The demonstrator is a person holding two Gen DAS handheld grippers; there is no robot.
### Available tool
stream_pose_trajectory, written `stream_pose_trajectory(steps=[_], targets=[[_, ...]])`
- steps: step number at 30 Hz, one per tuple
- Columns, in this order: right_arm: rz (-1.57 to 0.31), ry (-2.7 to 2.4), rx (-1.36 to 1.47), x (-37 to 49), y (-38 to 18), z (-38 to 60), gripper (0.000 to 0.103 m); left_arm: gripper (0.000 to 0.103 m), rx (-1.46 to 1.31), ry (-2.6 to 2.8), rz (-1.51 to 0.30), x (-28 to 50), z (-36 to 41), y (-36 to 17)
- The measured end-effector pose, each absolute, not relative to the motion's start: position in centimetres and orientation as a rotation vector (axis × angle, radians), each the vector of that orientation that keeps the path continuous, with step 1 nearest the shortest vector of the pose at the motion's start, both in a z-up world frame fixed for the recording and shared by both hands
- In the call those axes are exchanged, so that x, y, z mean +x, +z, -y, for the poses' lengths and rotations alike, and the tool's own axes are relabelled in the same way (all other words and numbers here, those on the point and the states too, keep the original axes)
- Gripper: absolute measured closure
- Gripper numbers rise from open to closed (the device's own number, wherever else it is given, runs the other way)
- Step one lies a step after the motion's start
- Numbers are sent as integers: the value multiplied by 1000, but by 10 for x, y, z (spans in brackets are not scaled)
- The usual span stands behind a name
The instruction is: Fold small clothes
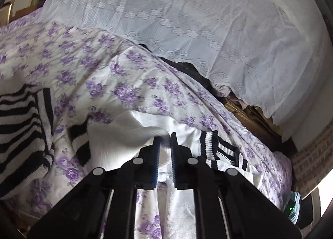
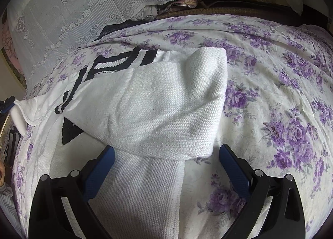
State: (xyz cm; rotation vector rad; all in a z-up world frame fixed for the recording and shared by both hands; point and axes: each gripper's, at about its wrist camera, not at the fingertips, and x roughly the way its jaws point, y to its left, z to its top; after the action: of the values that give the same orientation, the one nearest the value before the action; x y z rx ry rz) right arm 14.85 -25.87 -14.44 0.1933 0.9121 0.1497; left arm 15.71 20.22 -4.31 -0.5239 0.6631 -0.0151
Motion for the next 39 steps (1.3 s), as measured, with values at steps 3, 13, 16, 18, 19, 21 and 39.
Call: stream_pose_trajectory(steps=[3,13,16,18,19,21,39], targets=[[-912,149,193,148,-145,259,3,94,-545,-9,-665,157,-206,-48],[-913,149,192,149,-145,258,3,47,-701,43,-704,154,-228,-71],[-913,149,192,149,-145,258,3,35,-750,91,-688,150,-234,-70],[-913,148,190,149,-145,258,3,35,-785,74,-689,152,-236,-66],[-914,150,188,149,-144,258,3,35,-791,78,-697,154,-235,-65],[-915,151,186,150,-145,258,3,38,-808,110,-713,160,-234,-64],[-905,165,217,149,-145,263,3,98,-262,-22,-630,169,-100,-11]])
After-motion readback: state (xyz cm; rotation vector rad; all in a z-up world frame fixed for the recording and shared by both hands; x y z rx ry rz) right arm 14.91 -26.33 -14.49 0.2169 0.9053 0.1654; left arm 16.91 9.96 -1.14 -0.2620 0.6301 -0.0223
